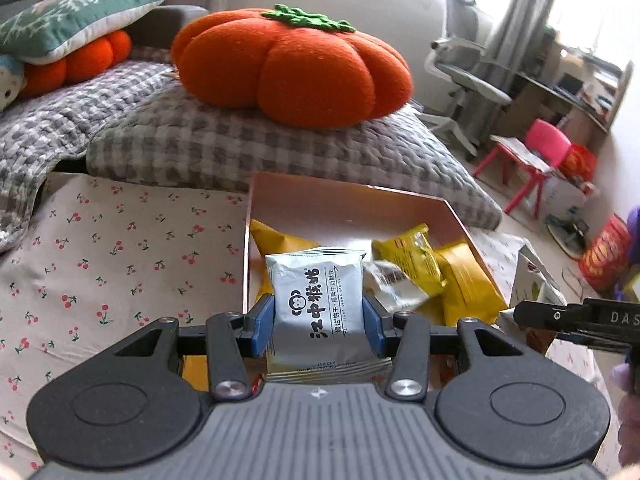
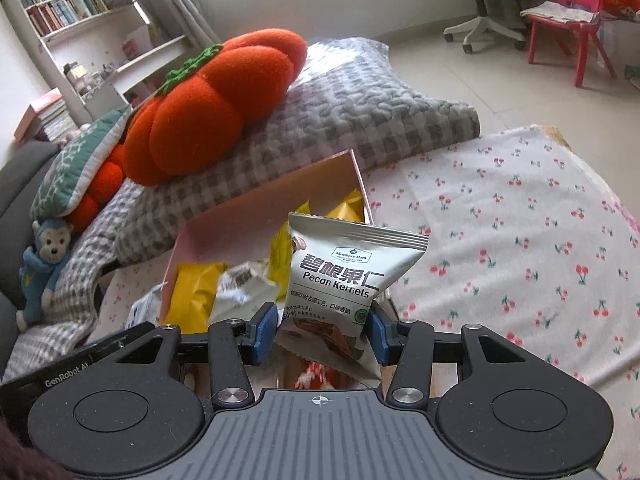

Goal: Organize snacks
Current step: 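Carry both white packets over the box and lower them inside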

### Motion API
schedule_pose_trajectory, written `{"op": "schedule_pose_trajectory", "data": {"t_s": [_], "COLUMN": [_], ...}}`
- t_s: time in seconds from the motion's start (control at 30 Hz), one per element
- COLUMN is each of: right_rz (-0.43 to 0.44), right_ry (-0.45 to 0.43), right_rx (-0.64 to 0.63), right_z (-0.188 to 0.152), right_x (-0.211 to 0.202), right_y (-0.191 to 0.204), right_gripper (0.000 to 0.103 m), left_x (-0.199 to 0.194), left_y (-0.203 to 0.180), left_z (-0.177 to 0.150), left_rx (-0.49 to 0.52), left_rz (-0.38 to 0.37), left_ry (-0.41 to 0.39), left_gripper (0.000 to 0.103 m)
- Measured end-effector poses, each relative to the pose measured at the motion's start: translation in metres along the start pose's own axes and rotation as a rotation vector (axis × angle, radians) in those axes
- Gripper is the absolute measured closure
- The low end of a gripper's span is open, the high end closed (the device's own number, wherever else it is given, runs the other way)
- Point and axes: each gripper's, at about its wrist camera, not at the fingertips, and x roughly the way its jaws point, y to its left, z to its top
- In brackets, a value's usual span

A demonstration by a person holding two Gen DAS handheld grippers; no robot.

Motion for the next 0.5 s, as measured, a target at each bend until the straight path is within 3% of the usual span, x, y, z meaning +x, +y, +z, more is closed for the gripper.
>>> {"op": "schedule_pose_trajectory", "data": {"t_s": [0.5], "right_rz": [0.054], "right_ry": [-0.011], "right_rx": [0.022], "right_z": [0.027], "right_x": [0.033], "right_y": [0.012], "right_gripper": [0.056], "left_x": [0.021], "left_y": [-0.004], "left_z": [0.009], "left_rx": [-0.010], "left_rz": [0.024], "left_ry": [0.006], "left_gripper": [0.060]}}
